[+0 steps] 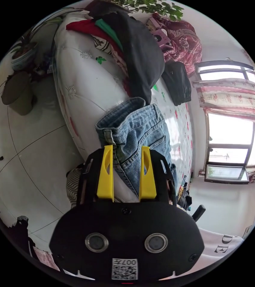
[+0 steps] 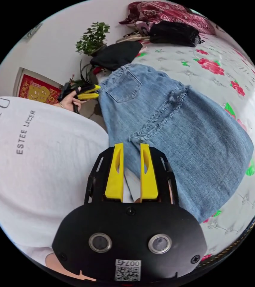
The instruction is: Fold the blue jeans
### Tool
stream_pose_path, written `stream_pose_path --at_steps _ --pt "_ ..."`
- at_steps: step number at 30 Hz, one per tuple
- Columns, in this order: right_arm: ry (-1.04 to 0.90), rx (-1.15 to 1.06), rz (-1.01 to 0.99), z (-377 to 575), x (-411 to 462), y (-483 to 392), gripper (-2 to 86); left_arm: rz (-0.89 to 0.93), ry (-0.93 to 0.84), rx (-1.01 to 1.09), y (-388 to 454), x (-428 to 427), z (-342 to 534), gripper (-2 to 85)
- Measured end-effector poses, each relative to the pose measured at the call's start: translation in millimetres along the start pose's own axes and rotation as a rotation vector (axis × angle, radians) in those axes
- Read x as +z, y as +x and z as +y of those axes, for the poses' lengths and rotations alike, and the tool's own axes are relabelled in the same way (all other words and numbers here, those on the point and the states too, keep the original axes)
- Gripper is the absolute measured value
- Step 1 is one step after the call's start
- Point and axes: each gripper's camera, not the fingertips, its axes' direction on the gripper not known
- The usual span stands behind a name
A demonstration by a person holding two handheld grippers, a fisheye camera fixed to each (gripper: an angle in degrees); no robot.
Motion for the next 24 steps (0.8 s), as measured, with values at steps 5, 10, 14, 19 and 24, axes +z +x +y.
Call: stream_pose_path --at_steps 5,10,14,19,24 --pt "0.186 0.123 -0.035 26 -19 7 2.3 0.098 0.014 -0.039 -20 -4 4 -0.2" --pt "0.366 0.268 0.042 85 -69 27 1.5 0.175 0.024 0.363 47 -22 1 -0.9" --pt "0.489 0.342 0.070 133 -110 39 1.2 0.132 0.022 0.366 64 -28 3 -0.8" --pt "0.602 0.412 0.097 196 -133 42 1.3 0.124 0.091 0.127 -9 -42 18 3.3" --pt "0.607 0.461 0.077 230 -128 51 1.5 0.183 0.063 0.017 -45 -30 5 15.0"
